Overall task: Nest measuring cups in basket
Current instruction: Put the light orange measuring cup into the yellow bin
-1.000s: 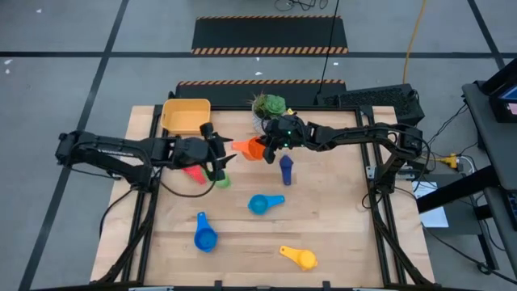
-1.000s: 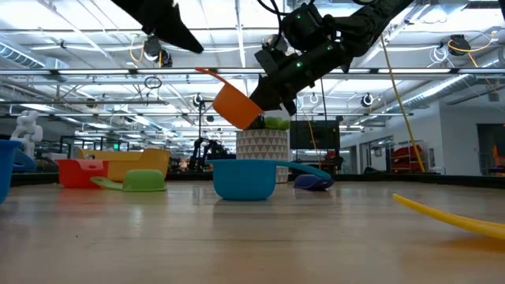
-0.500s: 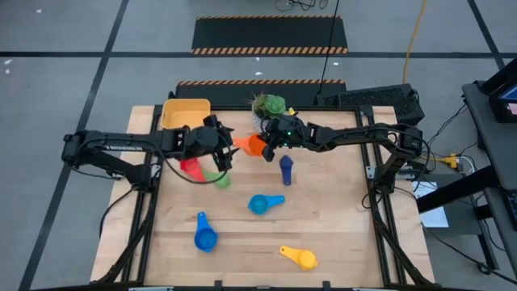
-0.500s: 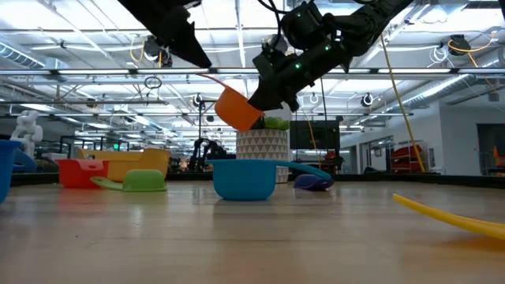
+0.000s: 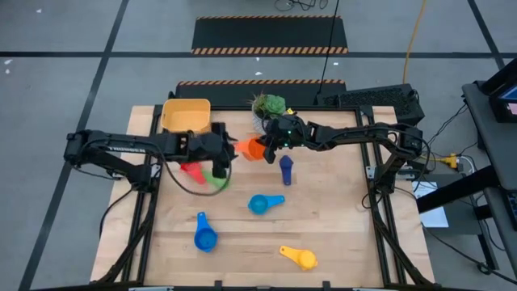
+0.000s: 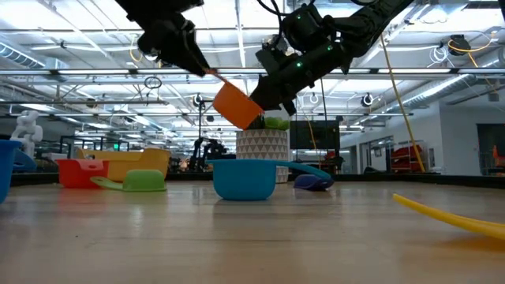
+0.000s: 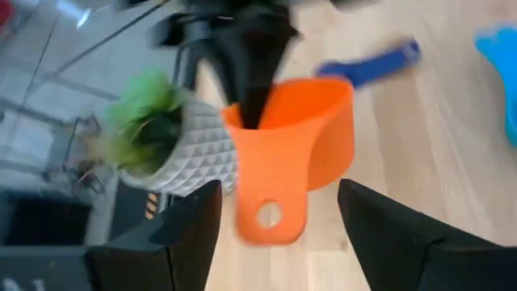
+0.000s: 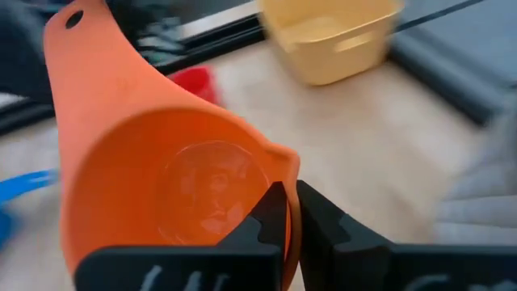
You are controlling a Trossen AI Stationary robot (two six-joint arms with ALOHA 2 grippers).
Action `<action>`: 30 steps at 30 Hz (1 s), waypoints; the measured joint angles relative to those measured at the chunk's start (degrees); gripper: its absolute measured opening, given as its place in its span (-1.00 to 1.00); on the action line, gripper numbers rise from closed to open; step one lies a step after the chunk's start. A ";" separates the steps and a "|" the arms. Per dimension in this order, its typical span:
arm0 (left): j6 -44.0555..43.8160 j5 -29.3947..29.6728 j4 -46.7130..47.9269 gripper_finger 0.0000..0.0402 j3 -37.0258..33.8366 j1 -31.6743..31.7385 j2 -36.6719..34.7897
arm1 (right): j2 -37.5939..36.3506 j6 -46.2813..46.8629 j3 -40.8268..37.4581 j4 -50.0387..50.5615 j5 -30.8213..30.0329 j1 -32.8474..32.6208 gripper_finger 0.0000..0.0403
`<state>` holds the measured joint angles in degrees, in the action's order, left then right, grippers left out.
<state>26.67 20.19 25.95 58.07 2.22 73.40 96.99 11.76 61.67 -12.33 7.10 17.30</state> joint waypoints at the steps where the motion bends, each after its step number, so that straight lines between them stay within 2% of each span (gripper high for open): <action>1: 2.05 0.92 0.22 0.21 -0.11 -0.92 0.48 | 0.00 0.86 0.00 0.01 2.73 0.27 -0.99; 5: 11.14 6.05 -1.43 0.15 0.02 -4.29 3.08 | 0.00 2.51 0.00 0.79 9.08 0.76 -0.99; 7: 14.68 9.70 -3.73 0.10 -0.09 -5.85 4.87 | 0.00 2.57 0.00 1.53 9.74 0.74 -0.98; 10: 18.16 12.11 -5.06 -0.02 -0.10 -7.72 5.73 | 0.00 2.69 0.00 2.67 9.92 0.70 -0.98; 25: 23.43 13.56 -7.00 -0.92 -0.01 -10.08 6.52 | 0.00 3.31 -0.07 6.30 14.46 0.61 -0.98; 30: 23.66 13.78 -7.47 -0.93 0.01 -10.08 6.49 | 0.02 2.65 -0.11 6.12 14.12 0.45 -0.93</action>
<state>50.33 33.98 18.48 58.08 -7.86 79.90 97.01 14.41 61.56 -6.21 21.22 17.76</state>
